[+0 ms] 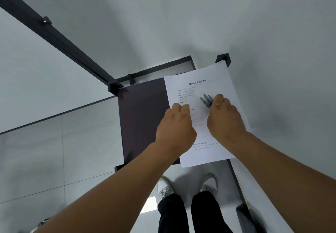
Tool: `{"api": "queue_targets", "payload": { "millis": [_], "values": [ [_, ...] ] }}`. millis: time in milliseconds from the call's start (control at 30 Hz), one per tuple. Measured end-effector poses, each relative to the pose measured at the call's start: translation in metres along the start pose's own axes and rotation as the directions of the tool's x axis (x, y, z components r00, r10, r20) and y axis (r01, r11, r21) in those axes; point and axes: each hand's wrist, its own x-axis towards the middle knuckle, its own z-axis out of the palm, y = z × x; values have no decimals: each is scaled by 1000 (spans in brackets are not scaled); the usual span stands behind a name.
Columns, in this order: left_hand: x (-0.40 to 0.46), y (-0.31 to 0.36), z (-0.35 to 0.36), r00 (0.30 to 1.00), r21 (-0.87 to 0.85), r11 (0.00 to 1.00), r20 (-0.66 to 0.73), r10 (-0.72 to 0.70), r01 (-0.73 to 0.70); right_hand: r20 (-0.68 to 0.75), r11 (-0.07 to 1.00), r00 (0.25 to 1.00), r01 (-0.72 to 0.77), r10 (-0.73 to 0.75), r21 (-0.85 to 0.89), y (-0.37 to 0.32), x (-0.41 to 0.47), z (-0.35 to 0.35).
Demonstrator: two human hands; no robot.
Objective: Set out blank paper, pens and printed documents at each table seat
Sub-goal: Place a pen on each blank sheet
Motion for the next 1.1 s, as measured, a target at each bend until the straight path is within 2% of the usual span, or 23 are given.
{"api": "queue_targets", "payload": {
  "millis": [267, 567, 733, 967, 1100],
  "values": [
    [-9, -1, -17, 999, 44, 999, -36, 23, -22, -22, 995, 1000, -7, 9, 95, 6, -8, -11],
    [-22, 13, -61, 993, 88, 996, -111, 35, -25, -72, 977, 997, 54, -40, 206, -15, -25, -63],
    [-43, 20, -107, 976, 128, 991, -219, -5, 34, -158, 959, 973, 198, -168, 202, -50, -41, -106],
    [-81, 14, -164, 947, 156, 982, -318, -50, 104, -215, 936, 931, 326, -295, 130, -109, -65, -141],
    [-113, -4, -209, 911, 158, 972, -400, -97, 173, -270, 887, 880, 438, -390, 145, -156, -86, -160]
  ]
}}
